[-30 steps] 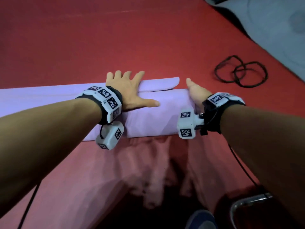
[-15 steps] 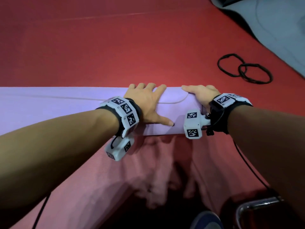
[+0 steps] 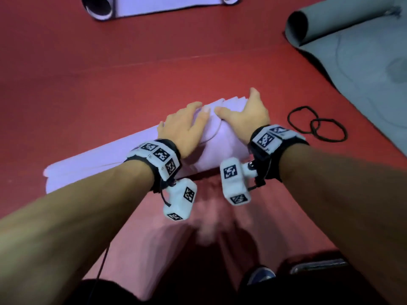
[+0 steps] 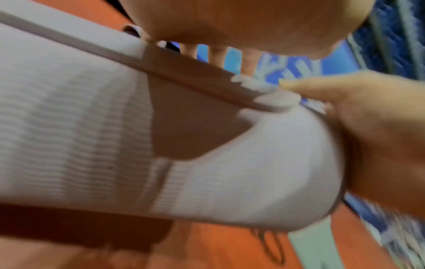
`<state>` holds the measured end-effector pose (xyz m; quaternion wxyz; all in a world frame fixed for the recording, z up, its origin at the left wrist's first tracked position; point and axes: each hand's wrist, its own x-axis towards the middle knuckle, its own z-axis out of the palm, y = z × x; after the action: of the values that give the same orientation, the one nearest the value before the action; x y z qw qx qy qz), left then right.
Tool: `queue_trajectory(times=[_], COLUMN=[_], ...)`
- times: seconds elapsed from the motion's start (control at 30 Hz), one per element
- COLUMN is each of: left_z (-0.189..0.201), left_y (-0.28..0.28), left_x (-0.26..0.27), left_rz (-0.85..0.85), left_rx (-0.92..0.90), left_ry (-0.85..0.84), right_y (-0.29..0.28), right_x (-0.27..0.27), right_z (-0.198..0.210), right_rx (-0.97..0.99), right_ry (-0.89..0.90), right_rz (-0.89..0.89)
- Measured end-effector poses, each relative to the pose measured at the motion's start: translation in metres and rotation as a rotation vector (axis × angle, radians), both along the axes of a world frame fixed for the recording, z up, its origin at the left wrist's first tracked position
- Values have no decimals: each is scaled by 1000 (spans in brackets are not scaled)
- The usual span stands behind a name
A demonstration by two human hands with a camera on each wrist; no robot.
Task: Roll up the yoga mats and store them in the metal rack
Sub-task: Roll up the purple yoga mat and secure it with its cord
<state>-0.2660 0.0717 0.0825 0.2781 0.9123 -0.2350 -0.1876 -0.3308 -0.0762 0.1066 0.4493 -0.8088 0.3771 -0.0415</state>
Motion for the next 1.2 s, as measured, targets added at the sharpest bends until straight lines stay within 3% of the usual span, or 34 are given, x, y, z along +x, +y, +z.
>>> queue_trajectory(times=[0.07,0.17,0.37,0.57,0.6,0.7,0.83,0.93,1.0,1.03,1.07,1.17,1.2], left_z=[45,114,241,286,290,294,294,300,302,301,300,299,298], left_y=[20,57,162,284,300,348,386,396,398,398,398,400,402], left_x=[11,17,45,103,112,140,170,195,202,199,195,187,187], left_rz=[121,156,333,483,486,449,468,381,388,411,427,356,317], left_rx=[-95,-103,-159,-126,-97,-1,40,142,177,178,174,248,275], left_ry=[110,216,263,304,307,305,304,408,470,478,469,402,358], right_y=[27,69,180,312,331,390,439,440,429,425,420,411,409], right_x=[9,26,90,158,166,187,213,231,240,242,244,249,248], right_z=[47,115,228,269,267,270,276,287,296,297,296,283,282], right_rx=[28,102,264,805,810,549,389,-88,-445,-511,-458,6,40], right_ry=[38,70,-22,40,72,180,262,313,306,319,367,573,609], right_rz=[69,217,482,288,287,358,522,707,733,742,751,804,867])
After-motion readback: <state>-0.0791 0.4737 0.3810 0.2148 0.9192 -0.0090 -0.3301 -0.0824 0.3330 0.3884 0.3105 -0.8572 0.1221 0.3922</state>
